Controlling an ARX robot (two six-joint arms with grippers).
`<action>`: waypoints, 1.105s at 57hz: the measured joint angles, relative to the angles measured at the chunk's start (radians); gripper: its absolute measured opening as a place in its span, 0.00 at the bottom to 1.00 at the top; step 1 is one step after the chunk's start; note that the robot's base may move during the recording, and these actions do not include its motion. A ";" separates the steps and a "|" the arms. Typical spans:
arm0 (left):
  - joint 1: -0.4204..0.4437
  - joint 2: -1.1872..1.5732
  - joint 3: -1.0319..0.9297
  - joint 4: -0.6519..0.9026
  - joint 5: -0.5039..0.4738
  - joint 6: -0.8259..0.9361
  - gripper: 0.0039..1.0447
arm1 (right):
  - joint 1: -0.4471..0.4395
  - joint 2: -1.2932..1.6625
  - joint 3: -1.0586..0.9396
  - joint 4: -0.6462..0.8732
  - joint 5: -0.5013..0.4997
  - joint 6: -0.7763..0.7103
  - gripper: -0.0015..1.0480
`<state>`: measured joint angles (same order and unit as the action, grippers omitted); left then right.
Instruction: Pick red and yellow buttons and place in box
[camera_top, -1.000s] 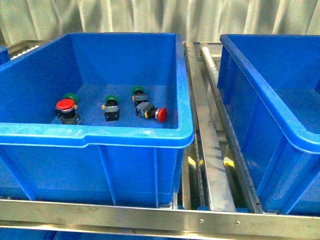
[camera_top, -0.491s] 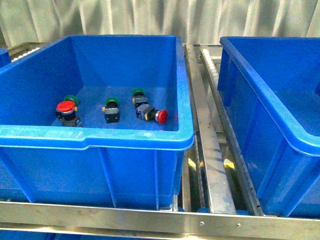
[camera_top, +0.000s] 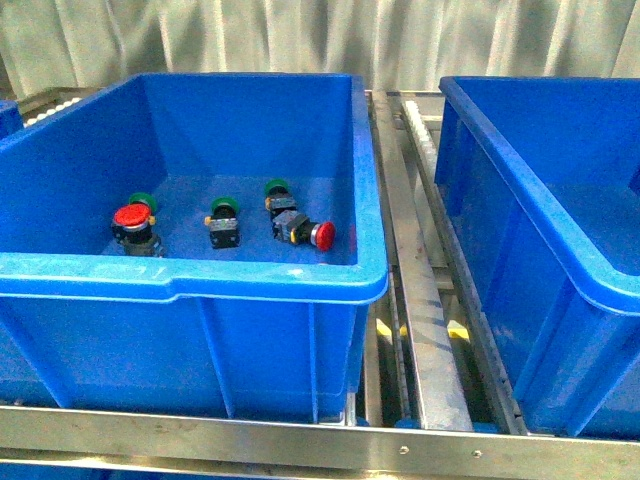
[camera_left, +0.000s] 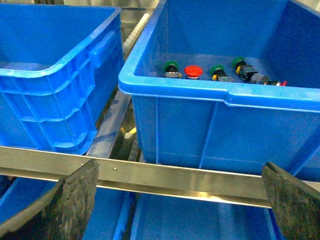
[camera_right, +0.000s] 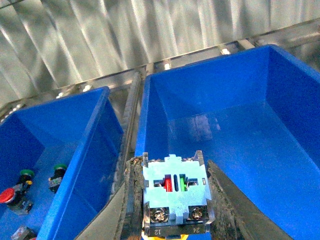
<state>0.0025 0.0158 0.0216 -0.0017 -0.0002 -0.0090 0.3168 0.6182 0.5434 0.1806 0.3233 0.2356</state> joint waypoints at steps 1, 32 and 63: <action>0.000 0.000 0.000 0.000 0.000 0.000 0.92 | 0.000 0.000 0.000 0.000 0.000 0.000 0.25; -0.001 0.000 0.000 0.000 -0.002 0.000 0.93 | -0.087 -0.045 0.000 -0.026 -0.071 0.084 0.25; -0.001 0.000 0.000 0.002 0.000 0.001 0.93 | -0.483 0.010 0.000 0.039 -0.383 0.132 0.25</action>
<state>0.0017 0.0154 0.0216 -0.0002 -0.0006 -0.0078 -0.1661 0.6281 0.5434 0.2199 -0.0597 0.3672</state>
